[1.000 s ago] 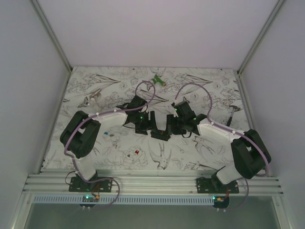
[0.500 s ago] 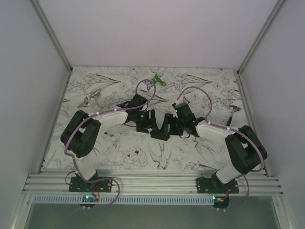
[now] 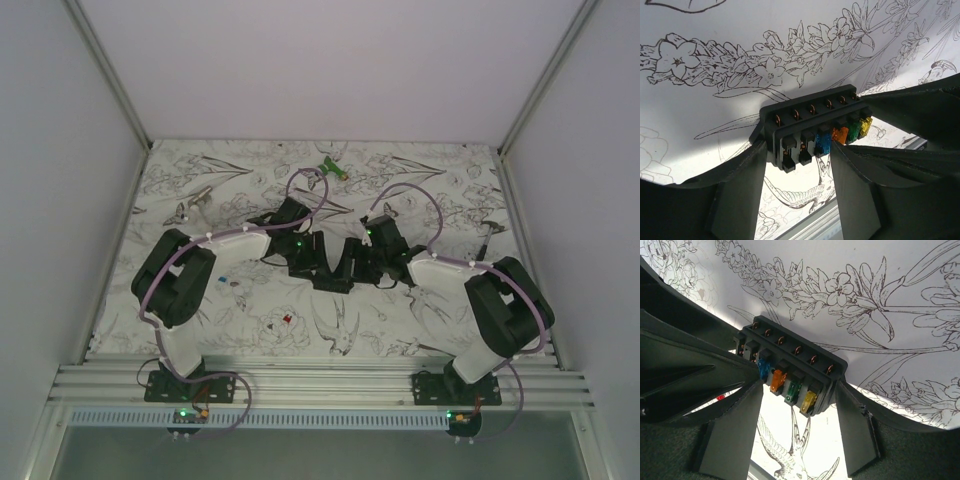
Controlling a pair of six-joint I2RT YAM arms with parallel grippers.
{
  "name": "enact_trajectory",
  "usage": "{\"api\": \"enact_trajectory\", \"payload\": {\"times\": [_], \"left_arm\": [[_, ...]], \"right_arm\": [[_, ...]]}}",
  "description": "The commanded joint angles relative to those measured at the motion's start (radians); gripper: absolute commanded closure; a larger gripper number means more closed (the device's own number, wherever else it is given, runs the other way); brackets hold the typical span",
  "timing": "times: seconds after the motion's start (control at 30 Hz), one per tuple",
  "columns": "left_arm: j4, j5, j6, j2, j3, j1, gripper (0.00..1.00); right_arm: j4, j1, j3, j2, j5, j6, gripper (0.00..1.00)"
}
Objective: Snap on the fuse box
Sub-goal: Install the fuse at the fuse box base, then adjust the fuse box base at the center of the board.
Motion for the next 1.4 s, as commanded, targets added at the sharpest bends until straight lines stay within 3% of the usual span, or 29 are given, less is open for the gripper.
{"api": "enact_trajectory", "payload": {"times": [0.0, 0.4, 1.37], "left_arm": [[-0.029, 0.006, -0.013, 0.016, 0.002, -0.008, 0.46], [-0.015, -0.002, -0.039, 0.009, -0.021, -0.008, 0.57], [0.022, -0.006, -0.078, 0.012, -0.059, -0.01, 0.62]], "right_arm": [[0.019, -0.006, 0.008, 0.026, -0.022, 0.002, 0.33], [0.017, -0.005, 0.011, 0.054, -0.025, -0.011, 0.32], [-0.196, 0.073, 0.109, 0.14, 0.085, -0.153, 0.32]]}}
